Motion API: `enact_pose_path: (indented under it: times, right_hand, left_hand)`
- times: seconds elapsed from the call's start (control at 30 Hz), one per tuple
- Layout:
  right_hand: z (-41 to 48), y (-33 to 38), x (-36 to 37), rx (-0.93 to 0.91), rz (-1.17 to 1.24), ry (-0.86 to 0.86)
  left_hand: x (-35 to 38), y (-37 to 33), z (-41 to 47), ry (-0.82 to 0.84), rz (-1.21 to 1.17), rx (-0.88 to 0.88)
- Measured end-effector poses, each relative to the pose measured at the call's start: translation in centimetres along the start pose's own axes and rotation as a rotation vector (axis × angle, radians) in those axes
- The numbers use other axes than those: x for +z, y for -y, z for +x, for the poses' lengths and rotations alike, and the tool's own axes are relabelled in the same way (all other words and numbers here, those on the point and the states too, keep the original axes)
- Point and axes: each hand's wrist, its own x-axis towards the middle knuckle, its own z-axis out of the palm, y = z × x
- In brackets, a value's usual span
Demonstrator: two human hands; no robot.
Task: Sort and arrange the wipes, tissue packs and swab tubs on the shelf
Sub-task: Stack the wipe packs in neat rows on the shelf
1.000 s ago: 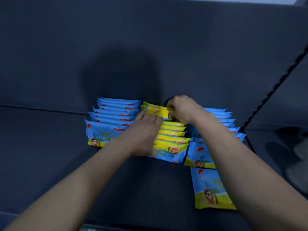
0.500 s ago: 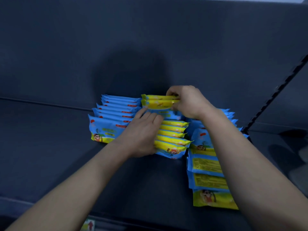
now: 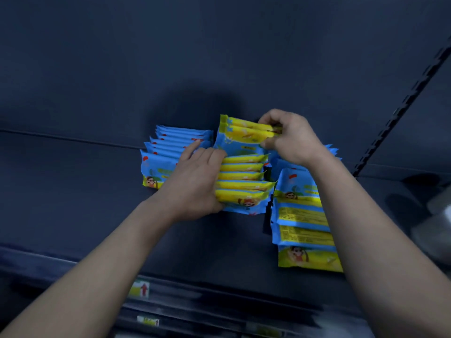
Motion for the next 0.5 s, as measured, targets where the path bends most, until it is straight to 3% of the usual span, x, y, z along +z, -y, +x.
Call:
enact_pose_path:
  times: [0.37, 0.5]
  right_hand:
    - [-5.3, 6.3, 1.8, -0.005, 0.046, -0.232]
    - [-8.6, 8.3, 2.3, 0.070, 0.049, -0.254]
  left_hand:
    - [-3.3, 2.4, -5.9, -0.169, -0.253, 0.071]
    - [-4.4, 2.7, -8.2, -0.079, -0.312, 0.062]
